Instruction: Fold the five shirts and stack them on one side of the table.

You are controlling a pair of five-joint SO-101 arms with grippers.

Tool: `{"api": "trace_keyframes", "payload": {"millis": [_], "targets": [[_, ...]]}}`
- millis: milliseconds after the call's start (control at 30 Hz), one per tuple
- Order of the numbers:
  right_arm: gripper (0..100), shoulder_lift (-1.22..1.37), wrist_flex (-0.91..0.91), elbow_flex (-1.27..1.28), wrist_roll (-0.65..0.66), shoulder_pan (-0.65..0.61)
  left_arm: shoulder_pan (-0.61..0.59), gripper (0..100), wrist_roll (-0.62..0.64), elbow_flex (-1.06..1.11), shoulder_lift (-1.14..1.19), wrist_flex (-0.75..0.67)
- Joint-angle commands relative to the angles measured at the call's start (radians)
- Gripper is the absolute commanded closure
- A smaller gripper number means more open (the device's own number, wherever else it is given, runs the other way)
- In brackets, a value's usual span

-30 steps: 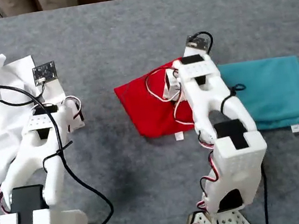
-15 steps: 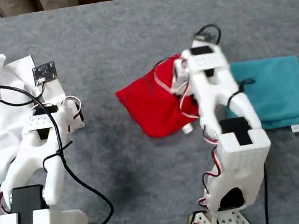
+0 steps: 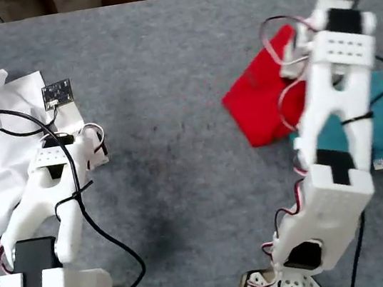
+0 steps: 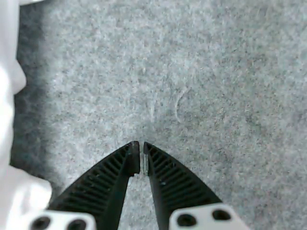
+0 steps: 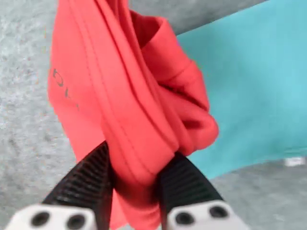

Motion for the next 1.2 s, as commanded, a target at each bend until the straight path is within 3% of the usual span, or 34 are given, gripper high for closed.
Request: {"api": "trace_keyframes", "payload": {"millis": [0, 333, 767, 933, 1033, 1167], "targets": [[99.5, -0.002, 0.020, -0.067, 0.072, 0.119, -0.011, 97, -0.005, 0.002, -0.048, -0.015], [99.5, 0.050, 0.014, -0.074, 0.249, 0.366, -0.011, 97, -0.005, 0.003, -0.048, -0.015], [98.0, 0.170, -0.043, -0.076, 0.376, 0.483, -0.011, 97, -0.005, 0.006, -0.048, -0.015], [74.9, 0.171, -0.035, -0.076, 0.388, 0.483, -0.011, 96, -0.006, 0.006, -0.048, -0.015], [62.7, 0.160, -0.008, -0.093, 0.482, 0.479, -0.011, 96, -0.006, 0.005, -0.048, -0.015], [56.0, 0.122, 0.092, -0.163, 0.594, 0.478, -0.011, 96, -0.005, 0.000, -0.054, -0.012]]}}
